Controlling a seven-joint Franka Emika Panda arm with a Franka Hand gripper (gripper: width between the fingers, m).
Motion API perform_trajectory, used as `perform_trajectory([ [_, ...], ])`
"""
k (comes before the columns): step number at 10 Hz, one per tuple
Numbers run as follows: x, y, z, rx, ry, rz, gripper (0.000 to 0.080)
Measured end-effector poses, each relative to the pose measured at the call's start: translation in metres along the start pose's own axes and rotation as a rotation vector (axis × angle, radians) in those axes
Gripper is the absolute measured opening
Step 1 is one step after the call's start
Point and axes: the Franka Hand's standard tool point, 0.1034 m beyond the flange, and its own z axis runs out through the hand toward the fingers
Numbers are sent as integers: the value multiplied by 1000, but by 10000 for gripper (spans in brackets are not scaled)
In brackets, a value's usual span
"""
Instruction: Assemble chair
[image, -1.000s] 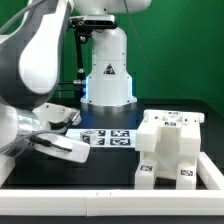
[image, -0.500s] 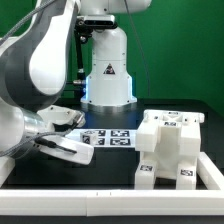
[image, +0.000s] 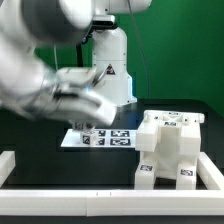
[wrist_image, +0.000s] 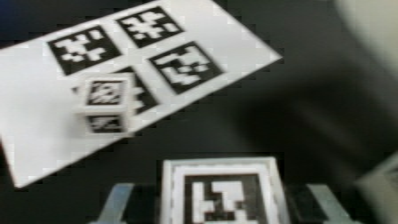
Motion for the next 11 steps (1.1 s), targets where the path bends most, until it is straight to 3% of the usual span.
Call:
perform_trajectory([
  [1,0,2,8,1,70,2,278],
  [4,4,-6,2,8,269,-22,279],
  [5,-1,-20,-10,-32,348,-33,279],
  [6,-27,-51,-23,-71,463,-100,279],
  [7,-50,-72,-17,-103,567,-137,279],
  [8,-61,-84,-2,-116,643,-150,281],
  [9,-59,-82,8,-105,678,-131,281],
  [11,-55,-87,6,-79,786,-142,281],
])
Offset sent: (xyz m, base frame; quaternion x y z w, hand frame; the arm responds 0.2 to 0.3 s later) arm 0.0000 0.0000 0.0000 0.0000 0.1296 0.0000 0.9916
